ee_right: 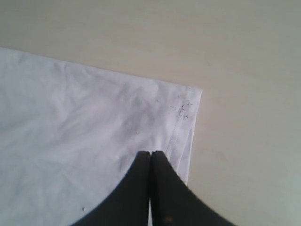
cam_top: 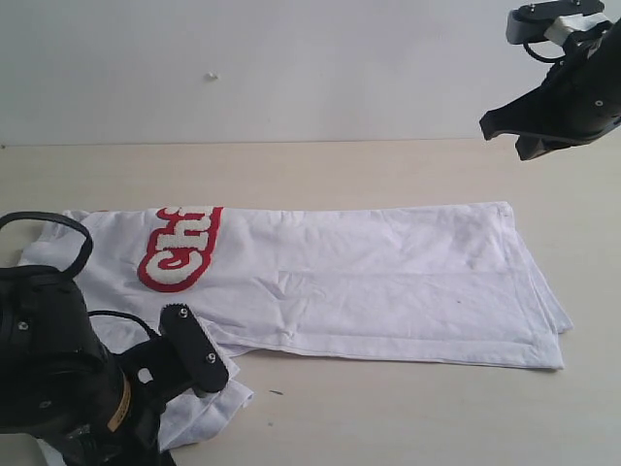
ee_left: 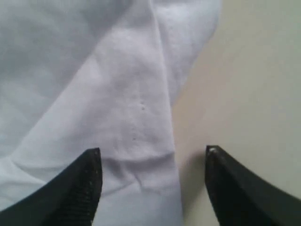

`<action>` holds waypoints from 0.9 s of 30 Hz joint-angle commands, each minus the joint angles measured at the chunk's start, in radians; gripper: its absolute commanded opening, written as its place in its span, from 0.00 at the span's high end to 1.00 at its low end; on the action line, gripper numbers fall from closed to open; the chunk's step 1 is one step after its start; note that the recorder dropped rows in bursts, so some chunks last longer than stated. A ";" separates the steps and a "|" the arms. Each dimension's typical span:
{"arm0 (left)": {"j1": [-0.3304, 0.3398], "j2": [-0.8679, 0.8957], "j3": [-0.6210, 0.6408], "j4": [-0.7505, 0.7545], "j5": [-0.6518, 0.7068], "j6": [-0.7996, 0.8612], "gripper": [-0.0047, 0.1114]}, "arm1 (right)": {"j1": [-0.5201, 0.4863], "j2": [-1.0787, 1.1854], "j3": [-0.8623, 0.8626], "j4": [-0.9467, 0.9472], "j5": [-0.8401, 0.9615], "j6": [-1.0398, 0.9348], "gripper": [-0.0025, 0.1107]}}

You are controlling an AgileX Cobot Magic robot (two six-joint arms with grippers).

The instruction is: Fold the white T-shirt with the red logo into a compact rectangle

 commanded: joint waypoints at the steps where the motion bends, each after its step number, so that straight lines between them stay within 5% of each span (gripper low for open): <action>1: -0.005 0.006 -0.005 -0.014 -0.015 -0.003 0.43 | 0.000 -0.011 0.005 0.000 -0.007 -0.008 0.98; 6: -0.005 0.063 -0.005 0.022 -0.009 -0.010 0.57 | 0.000 -0.011 0.005 0.000 -0.003 -0.008 0.98; 11: -0.005 0.077 -0.046 0.038 0.143 0.002 0.96 | 0.000 -0.011 0.005 0.001 -0.003 -0.008 0.98; 17: -0.005 -0.082 -0.121 0.091 0.241 0.045 0.96 | 0.000 -0.011 0.005 0.001 -0.007 -0.008 0.98; 23: -0.001 -0.160 -0.145 0.478 0.217 -0.018 0.96 | 0.000 -0.011 0.005 0.001 -0.007 -0.008 0.98; 27: 0.068 -0.158 -0.145 0.693 0.035 -0.064 0.96 | 0.000 -0.011 0.005 0.001 -0.007 -0.008 0.98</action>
